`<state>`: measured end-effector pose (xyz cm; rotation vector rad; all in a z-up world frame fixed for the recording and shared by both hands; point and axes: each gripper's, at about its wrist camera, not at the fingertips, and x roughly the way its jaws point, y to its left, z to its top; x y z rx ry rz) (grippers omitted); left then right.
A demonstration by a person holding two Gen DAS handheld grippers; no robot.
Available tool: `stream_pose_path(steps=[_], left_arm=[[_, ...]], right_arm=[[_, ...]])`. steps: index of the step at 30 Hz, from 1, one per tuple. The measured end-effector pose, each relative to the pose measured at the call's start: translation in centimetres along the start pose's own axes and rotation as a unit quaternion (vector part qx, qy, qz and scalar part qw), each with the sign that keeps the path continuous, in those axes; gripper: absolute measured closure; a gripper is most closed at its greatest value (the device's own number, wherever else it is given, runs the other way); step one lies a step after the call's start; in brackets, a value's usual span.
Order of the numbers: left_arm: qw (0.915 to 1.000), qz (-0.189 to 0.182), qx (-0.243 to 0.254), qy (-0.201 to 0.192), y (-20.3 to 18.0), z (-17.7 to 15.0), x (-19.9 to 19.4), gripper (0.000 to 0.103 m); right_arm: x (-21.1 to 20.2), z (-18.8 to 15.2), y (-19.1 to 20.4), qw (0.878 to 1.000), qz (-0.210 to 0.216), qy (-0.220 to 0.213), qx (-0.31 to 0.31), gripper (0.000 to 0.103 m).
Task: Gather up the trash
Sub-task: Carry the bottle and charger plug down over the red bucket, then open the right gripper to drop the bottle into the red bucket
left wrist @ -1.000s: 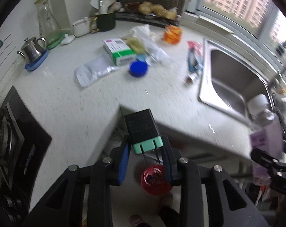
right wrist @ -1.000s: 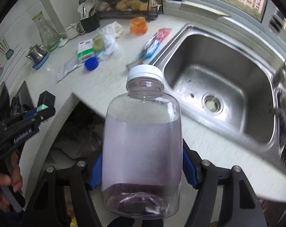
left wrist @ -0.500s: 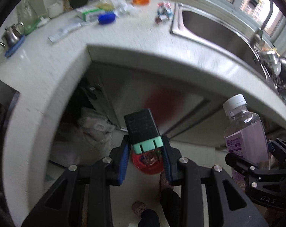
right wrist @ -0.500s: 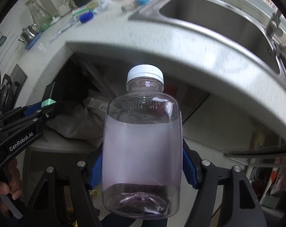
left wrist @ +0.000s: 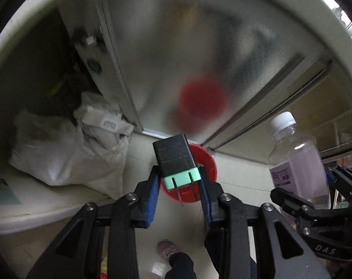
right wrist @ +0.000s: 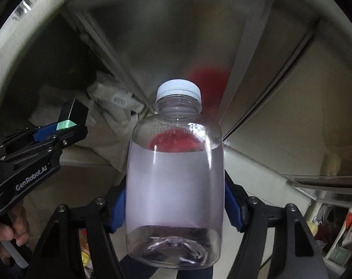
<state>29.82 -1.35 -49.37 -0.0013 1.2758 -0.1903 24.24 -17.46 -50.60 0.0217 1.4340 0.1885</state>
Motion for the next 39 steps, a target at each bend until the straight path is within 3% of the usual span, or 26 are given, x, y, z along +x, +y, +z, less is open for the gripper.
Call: stream_pose_path(steps=[16, 22, 34, 37, 39], left_arm=[[0.9984, 0.009, -0.036, 0.043, 3.9, -5.5, 21.3, 0.074], [0.9970, 0.026, -0.047, 0.056, 4.7, -7.4, 26.3, 0.074], [0.9955, 0.031, -0.047, 0.076, 5.7, -9.9, 29.6, 0.074], [0.9953, 0.030, -0.053, 0.076, 5.9, -10.1, 29.6, 0.074], [0.9954, 0.030, -0.049, 0.076, 5.8, -10.0, 29.6, 0.074]], right_arm=[[24.1, 1.7, 0.6, 0.997, 0.028, 0.058, -0.034, 0.036], [32.3, 0.9, 0.3, 0.996, 0.022, 0.071, -0.049, 0.036], [35.8, -0.5, -0.1, 0.994, 0.031, 0.080, -0.064, 0.033], [35.8, -0.7, -0.4, 0.995, 0.032, 0.069, -0.062, 0.006], [35.4, -0.6, -0.6, 0.996, 0.025, 0.055, -0.058, 0.001]])
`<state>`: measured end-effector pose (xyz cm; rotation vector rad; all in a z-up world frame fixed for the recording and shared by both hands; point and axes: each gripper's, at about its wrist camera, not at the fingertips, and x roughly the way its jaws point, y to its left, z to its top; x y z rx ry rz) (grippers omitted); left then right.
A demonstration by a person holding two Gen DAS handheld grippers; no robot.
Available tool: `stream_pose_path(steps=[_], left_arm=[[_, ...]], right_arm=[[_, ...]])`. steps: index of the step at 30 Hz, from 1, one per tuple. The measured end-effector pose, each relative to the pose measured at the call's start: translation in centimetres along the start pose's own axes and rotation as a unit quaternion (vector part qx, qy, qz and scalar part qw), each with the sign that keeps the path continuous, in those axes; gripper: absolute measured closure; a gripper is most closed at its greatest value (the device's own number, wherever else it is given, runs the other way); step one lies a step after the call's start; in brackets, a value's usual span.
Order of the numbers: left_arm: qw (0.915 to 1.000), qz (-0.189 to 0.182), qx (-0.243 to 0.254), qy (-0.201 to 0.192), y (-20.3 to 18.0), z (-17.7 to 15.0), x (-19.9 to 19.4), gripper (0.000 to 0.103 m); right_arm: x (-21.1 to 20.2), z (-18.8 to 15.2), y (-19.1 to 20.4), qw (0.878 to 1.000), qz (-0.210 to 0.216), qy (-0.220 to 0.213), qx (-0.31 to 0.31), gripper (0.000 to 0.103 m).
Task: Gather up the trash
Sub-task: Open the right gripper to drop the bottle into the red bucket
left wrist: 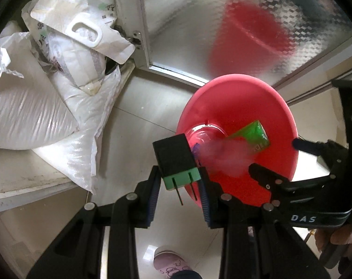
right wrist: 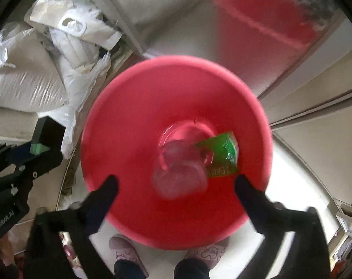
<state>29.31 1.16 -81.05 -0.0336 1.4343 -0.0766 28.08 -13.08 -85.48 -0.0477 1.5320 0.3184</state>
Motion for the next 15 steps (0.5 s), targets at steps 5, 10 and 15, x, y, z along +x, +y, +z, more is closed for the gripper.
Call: stream_pose_path(steps=[5, 10, 15], left_arm=[[0.9999, -0.004, 0.008, -0.006, -0.7, 0.5, -1.2, 0.074], [0.9997, -0.010, 0.022, -0.009, -2.0, 1.5, -2.1, 0.074], [0.9991, -0.026, 0.032, 0.001, -4.3, 2.2, -1.3, 0.074]], right_arm=[[-0.9, 0.4, -0.6, 1.000, -0.012, -0.006, 0.011, 0.001], [-3.6, -0.2, -2.4, 0.999, -0.025, -0.021, 0.039, 0.001], [-5.6, -1.2, -4.5, 0.997, -0.041, -0.029, 0.064, 0.001]])
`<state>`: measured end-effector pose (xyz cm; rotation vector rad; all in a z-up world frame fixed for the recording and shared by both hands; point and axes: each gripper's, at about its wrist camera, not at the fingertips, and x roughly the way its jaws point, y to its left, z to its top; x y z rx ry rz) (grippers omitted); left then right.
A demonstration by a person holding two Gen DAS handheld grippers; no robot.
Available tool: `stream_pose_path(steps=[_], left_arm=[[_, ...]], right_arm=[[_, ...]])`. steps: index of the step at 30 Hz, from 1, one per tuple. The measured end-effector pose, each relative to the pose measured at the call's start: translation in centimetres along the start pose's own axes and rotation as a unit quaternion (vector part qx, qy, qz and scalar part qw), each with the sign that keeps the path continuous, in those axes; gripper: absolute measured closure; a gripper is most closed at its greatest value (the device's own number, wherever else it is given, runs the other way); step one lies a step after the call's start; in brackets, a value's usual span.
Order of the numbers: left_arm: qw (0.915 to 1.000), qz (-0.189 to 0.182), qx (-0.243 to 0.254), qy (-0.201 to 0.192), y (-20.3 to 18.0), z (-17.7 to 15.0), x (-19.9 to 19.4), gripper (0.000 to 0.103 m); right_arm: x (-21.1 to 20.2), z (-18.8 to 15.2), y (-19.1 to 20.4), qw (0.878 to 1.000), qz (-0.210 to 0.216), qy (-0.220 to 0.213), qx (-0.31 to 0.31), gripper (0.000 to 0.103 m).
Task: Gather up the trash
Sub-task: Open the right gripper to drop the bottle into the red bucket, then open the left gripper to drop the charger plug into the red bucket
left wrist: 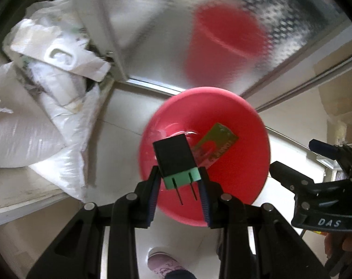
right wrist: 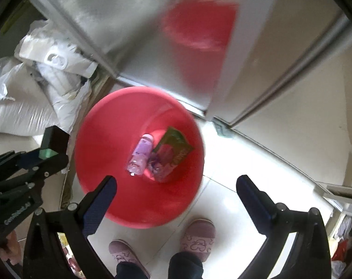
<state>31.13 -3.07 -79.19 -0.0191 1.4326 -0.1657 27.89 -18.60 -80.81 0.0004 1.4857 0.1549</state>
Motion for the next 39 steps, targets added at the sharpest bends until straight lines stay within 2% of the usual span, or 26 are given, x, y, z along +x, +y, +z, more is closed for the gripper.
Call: stream_pose_path(steps=[9, 15, 18, 20, 21, 22, 25, 32, 36, 39], left_arm=[[0.9988, -0.024, 0.036, 0.024, -3.6, -0.1, 4.5, 0.073], [0.9985, -0.009, 0.052, 0.015, -4.2, 0.5, 6.8, 0.073], [0.9980, -0.005, 0.059, 0.019, -4.4, 0.8, 7.5, 0.067], [0.9982, -0.004, 0.057, 0.017, -4.3, 0.9, 7.5, 0.058], [0.9983, -0.005, 0.055, 0.017, -4.2, 1.0, 7.4, 0.048], [0.9985, -0.006, 0.052, 0.015, -4.1, 1.0, 7.2, 0.036], [0.9985, 0.006, 0.053, 0.009, -4.0, 1.0, 6.4, 0.022], [0.9984, 0.008, 0.056, 0.001, -3.6, 1.7, 3.1, 0.016], [0.9984, 0.007, 0.054, -0.012, -3.5, 2.0, -0.9, 0.013], [0.9983, 0.011, 0.054, -0.020, -3.5, 2.1, -4.8, 0.004]], right_arm=[[1.9, -1.2, -2.3, 0.999, -0.023, 0.011, 0.027, 0.001], [3.0, -1.9, -3.1, 0.999, -0.035, 0.018, 0.026, 0.001], [3.3, -2.1, -3.5, 0.999, -0.033, 0.022, 0.032, 0.001], [3.3, -2.1, -3.5, 0.999, -0.033, 0.021, 0.032, 0.001], [3.3, -2.1, -3.5, 0.999, -0.032, 0.022, 0.033, 0.001], [3.4, -2.1, -3.3, 0.999, -0.032, 0.023, 0.033, 0.001], [2.8, -2.0, -3.3, 0.999, -0.030, 0.020, 0.037, 0.001], [-0.5, -1.7, -2.8, 0.999, -0.030, 0.009, 0.036, 0.001], [-4.2, -1.6, -2.4, 0.999, -0.030, -0.002, 0.038, 0.001], [-7.8, -1.7, -2.2, 0.999, -0.029, -0.011, 0.044, 0.001]])
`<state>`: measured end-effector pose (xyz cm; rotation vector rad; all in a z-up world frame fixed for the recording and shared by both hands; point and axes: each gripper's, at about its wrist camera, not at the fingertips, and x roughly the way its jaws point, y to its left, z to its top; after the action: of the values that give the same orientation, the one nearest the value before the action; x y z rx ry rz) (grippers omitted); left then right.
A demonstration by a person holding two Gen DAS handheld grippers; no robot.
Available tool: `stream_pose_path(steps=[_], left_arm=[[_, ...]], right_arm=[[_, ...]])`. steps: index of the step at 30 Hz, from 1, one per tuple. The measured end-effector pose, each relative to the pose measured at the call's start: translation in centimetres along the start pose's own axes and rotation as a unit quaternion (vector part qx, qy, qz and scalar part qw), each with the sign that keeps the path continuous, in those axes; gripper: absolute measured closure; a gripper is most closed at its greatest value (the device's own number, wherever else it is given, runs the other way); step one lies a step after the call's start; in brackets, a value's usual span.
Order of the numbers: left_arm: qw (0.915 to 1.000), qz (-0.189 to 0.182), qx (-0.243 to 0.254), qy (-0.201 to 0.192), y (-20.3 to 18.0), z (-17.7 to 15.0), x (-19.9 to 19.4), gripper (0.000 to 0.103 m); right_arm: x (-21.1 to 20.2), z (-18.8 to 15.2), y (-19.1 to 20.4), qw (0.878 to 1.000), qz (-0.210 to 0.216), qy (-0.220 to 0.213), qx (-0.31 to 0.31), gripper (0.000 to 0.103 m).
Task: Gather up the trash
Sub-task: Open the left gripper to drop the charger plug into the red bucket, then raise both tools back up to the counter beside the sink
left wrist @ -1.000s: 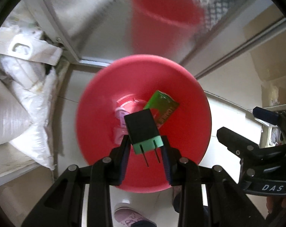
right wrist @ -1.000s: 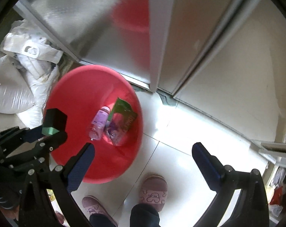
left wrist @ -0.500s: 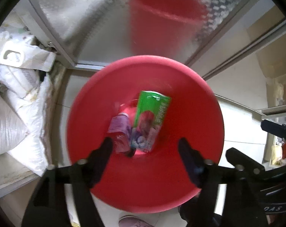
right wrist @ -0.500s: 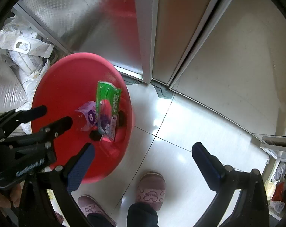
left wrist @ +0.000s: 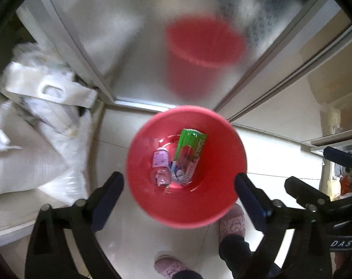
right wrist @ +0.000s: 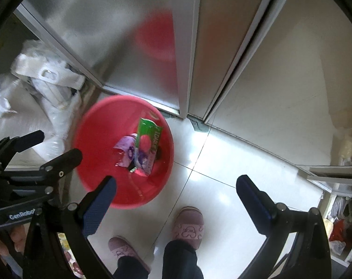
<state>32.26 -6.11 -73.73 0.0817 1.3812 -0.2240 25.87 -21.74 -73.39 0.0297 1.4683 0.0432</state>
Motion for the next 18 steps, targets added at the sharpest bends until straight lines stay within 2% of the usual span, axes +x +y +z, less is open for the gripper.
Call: stream_pose_path(steps=[1, 8, 14, 18], left_arm=[[1.0000, 0.002, 0.001, -0.005, 0.1, 0.1, -1.7, 0.001], [0.9989, -0.014, -0.013, -0.044, 0.7, 0.7, -15.0, 0.001], [0.9933, 0.009, -0.022, -0.113, 0.9, 1.2, -29.6, 0.001], [0.9885, -0.004, -0.026, -0.149, 1.4, 1.3, -38.3, 0.001]], right_arm=[[-1.3, -0.1, 0.0, 1.000, 0.000, -0.004, 0.002, 0.001], [-14.0, -0.4, 1.3, 0.999, 0.003, -0.039, 0.002, 0.001], [-27.0, -0.3, 3.1, 0.996, 0.008, -0.092, -0.003, 0.001], [-35.7, -0.6, 3.9, 0.991, 0.011, -0.134, 0.002, 0.001]])
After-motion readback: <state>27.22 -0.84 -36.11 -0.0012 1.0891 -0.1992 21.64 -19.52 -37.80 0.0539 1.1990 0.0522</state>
